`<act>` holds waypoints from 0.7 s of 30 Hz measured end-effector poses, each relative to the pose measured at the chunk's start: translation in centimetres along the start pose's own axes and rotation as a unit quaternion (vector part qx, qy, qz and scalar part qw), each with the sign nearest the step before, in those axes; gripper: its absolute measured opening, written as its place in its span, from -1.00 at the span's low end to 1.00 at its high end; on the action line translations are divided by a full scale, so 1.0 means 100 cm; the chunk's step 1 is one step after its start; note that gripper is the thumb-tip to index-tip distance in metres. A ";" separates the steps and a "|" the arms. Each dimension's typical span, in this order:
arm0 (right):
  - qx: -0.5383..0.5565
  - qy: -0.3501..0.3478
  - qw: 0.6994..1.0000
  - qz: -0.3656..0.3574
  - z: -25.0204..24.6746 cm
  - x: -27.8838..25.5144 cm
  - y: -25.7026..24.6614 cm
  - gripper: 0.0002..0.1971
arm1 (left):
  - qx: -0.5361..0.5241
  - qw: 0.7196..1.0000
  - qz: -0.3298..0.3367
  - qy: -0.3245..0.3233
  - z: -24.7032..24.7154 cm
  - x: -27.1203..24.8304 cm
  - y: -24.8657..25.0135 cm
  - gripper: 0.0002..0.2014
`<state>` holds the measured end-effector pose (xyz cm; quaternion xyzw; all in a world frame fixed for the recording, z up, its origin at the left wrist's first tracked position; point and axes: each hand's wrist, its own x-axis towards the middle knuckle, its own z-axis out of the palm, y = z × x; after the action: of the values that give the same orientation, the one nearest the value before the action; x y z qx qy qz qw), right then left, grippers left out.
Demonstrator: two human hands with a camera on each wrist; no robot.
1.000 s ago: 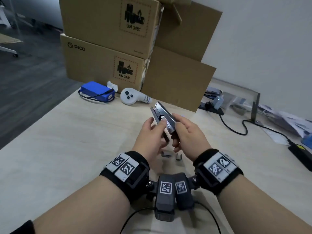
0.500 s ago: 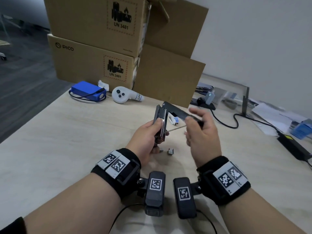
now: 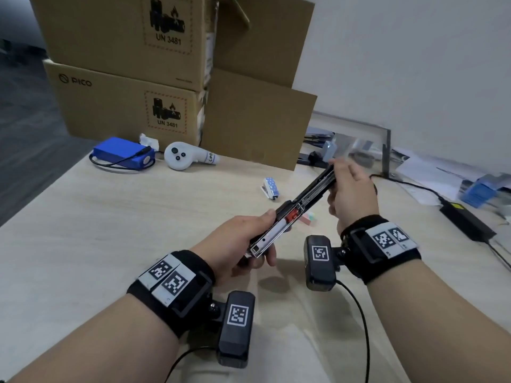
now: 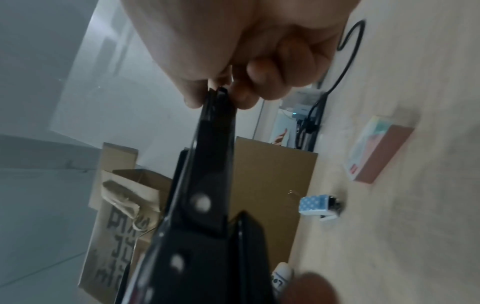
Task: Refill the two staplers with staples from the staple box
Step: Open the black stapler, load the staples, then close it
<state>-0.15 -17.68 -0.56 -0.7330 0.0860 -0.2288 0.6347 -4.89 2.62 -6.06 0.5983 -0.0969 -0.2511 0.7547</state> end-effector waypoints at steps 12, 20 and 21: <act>-0.086 -0.122 0.985 0.083 0.010 -0.038 0.037 -0.73 | -0.149 0.983 0.044 0.094 -0.001 0.000 0.008 -0.71; -0.263 -0.307 0.910 -0.086 0.032 -0.050 0.039 -0.91 | -0.183 0.966 0.087 0.161 -0.003 0.002 0.011 -0.74; -0.284 -0.331 0.893 -0.107 0.036 -0.052 0.038 -0.86 | -0.193 0.963 0.087 0.164 -0.003 0.003 0.011 -0.72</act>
<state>-2.52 -12.98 -5.78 -0.9202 -0.1467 -0.0047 0.3629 -4.20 2.94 -5.17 0.4636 0.0272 -0.0970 0.8803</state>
